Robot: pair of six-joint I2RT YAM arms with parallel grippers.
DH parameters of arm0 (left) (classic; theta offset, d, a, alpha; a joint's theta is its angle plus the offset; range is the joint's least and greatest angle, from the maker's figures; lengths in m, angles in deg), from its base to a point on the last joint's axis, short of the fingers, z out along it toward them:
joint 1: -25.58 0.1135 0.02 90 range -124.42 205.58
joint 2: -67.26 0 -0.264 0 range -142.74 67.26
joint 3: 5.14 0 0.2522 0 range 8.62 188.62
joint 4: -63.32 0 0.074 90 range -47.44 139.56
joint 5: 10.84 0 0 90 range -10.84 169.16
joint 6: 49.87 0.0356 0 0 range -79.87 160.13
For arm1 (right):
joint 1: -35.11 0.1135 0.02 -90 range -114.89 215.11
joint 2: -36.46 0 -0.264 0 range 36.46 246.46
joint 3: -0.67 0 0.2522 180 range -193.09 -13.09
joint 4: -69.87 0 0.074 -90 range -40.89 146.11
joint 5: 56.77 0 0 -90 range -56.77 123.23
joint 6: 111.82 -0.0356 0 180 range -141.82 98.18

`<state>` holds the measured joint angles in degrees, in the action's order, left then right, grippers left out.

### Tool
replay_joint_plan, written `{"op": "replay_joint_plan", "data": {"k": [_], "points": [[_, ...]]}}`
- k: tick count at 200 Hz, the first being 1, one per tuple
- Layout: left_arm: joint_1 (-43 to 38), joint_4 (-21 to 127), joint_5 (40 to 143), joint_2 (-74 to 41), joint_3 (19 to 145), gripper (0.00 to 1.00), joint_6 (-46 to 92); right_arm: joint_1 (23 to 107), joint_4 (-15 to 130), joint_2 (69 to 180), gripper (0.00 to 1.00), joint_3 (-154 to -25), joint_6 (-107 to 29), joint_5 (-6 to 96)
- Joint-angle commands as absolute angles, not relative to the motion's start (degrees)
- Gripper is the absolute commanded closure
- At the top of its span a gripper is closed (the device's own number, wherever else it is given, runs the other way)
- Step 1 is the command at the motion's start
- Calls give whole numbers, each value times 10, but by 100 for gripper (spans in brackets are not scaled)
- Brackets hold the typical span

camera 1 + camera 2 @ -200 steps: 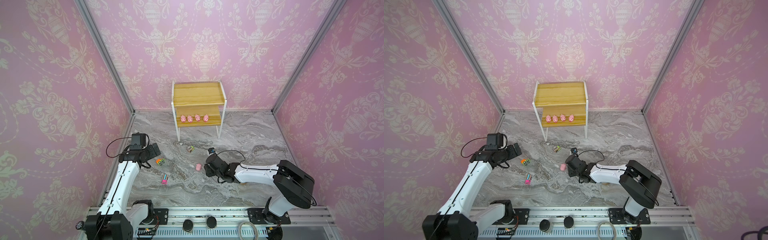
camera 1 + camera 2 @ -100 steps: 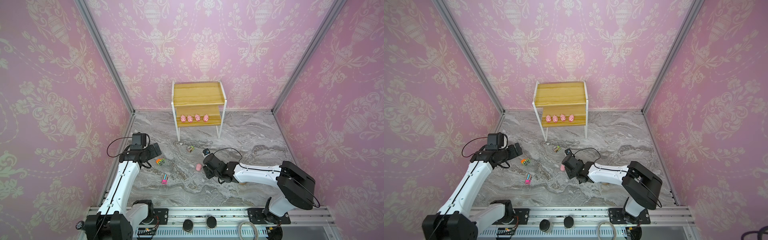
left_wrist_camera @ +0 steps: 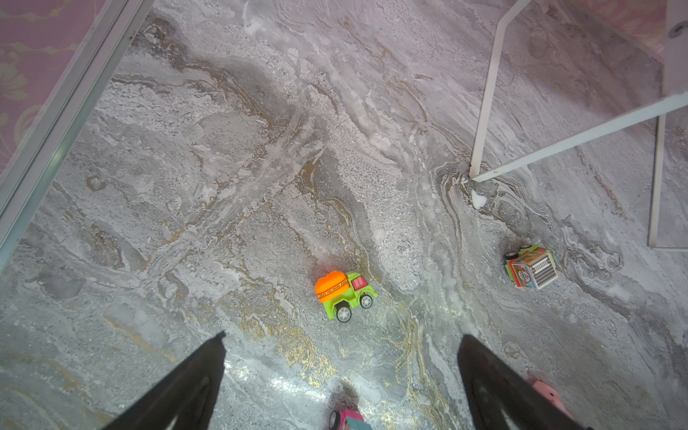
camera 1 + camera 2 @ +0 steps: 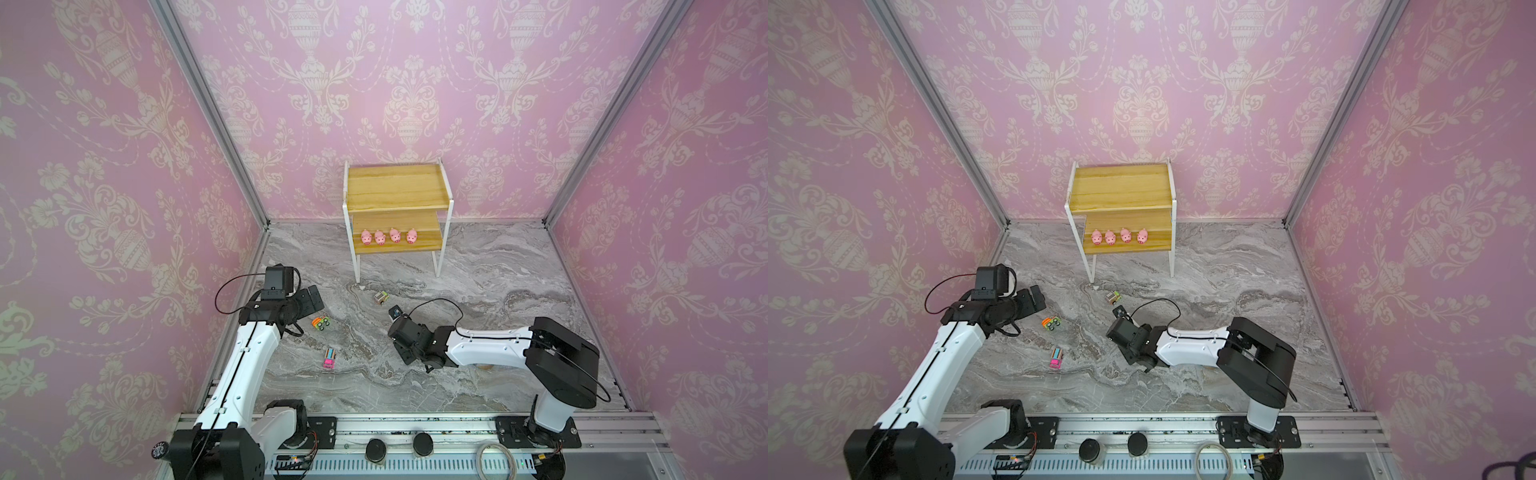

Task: Organize plastic toys on shelves
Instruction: Rotate the plastic toy at the center of the table.

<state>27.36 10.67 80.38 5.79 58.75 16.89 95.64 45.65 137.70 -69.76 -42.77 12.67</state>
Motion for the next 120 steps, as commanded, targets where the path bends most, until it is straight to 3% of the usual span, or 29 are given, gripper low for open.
{"op": "replay_joint_plan", "data": {"k": [1, 45, 120], "points": [[269, 106, 814, 69, 592, 1, 183, 959, 441, 1395, 48, -723, -422, 111], [267, 106, 814, 71, 591, 1, 185, 960, 443, 1413, 47, -739, -412, 82], [263, 106, 811, 75, 590, 1, 187, 948, 441, 1459, 35, -796, -385, 68]]}}
